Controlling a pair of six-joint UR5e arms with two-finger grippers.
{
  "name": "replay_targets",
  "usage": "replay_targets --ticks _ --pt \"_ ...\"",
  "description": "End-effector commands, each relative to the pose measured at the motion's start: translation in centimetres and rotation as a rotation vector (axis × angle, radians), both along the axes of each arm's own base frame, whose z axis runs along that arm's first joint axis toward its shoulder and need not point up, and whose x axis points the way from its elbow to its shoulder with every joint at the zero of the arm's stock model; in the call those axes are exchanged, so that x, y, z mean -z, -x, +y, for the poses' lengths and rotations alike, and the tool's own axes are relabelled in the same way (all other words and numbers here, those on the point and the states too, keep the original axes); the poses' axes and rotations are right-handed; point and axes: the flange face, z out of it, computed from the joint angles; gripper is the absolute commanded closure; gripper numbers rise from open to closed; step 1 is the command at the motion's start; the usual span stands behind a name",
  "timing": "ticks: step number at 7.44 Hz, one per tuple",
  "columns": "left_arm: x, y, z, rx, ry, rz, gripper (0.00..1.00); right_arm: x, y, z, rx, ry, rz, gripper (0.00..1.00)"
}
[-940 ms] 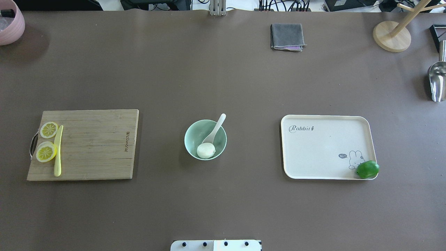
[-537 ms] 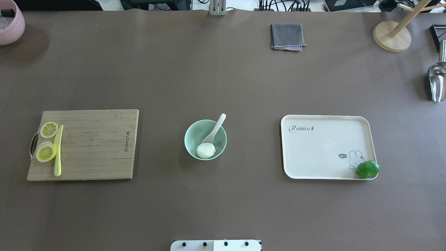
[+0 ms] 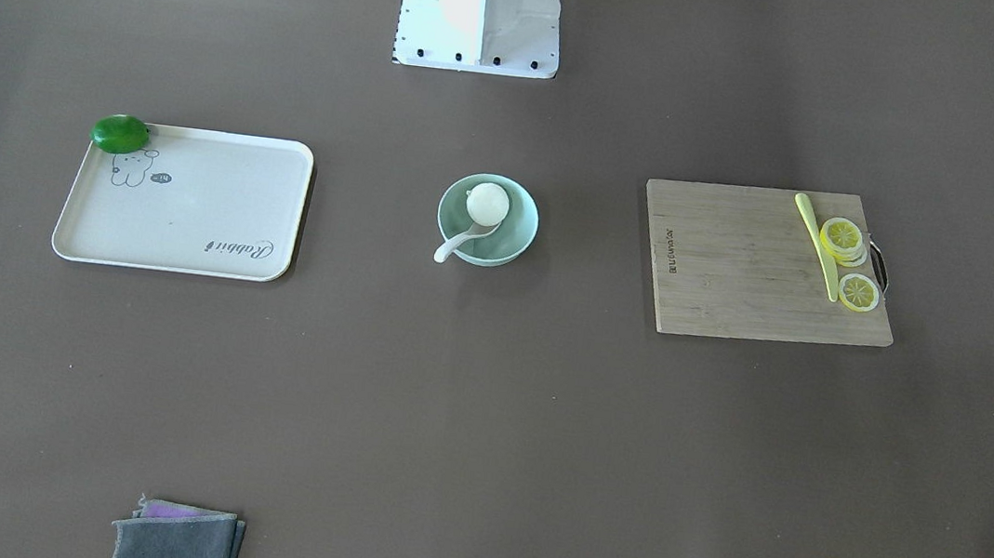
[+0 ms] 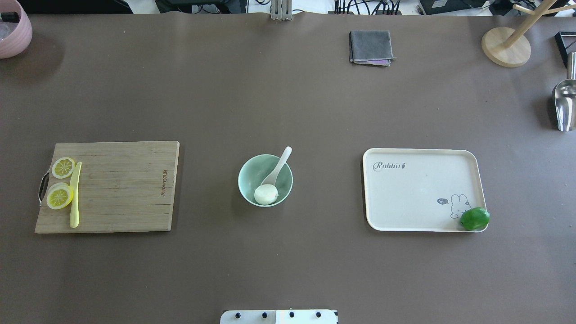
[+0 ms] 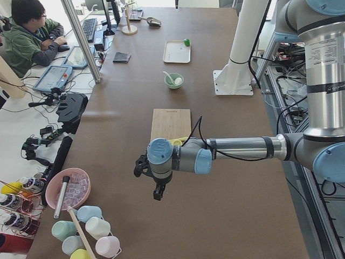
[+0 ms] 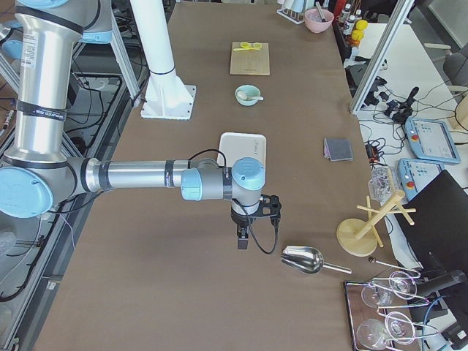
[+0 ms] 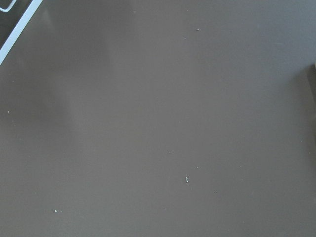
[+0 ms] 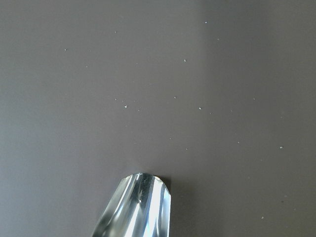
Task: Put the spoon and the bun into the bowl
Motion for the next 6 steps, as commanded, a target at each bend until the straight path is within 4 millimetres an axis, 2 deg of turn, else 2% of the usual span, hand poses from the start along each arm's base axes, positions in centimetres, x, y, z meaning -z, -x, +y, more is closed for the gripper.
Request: replay_targets --ticks 1,6 --pt "0.0 0.1 0.8 0.001 0.001 -0.001 0.01 0.0 0.4 0.0 0.009 0.001 -0.005 0.0" --pt "0.5 0.0 0.7 -0.001 -0.008 0.0 0.01 0.3 3.7 -0.2 0.083 -0.003 -0.009 0.0"
